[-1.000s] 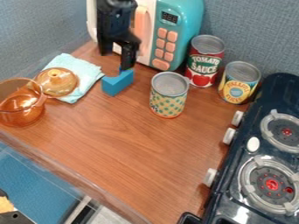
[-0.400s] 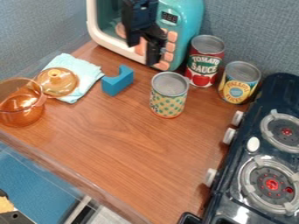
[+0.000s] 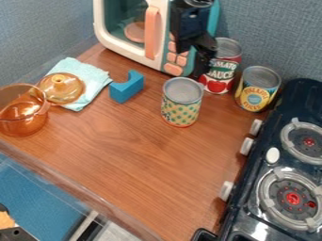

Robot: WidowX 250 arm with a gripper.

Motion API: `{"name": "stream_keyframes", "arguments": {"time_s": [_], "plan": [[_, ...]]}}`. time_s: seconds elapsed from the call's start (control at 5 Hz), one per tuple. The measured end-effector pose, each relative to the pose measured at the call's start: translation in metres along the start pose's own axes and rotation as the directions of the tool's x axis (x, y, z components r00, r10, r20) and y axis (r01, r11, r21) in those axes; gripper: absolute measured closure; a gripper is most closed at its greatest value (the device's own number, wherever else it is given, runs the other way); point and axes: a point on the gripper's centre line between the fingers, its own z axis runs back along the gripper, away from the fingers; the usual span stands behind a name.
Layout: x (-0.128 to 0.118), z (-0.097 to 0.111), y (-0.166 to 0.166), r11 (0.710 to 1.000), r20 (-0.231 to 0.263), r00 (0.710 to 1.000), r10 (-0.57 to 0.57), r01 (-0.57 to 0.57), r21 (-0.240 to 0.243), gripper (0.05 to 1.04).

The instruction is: Move the can to the bottom of the table

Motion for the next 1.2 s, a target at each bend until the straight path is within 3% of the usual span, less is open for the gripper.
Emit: {"name": "stream_keyframes", "arguments": {"time_s": [0.2,0.6,1.2], "plan": [[-0.019,-0.023,0.016,0.997,0.023,0.997,-0.079,0.079,0.025,0.084],[-0.031,-0.044,0.017,0.993,0.057,0.993,-0.106,0.102,0.056,0.084],[-0.003,-0.063,0.011,0.992,0.127,0.992,-0.008,-0.007,0.124,0.084]]}}
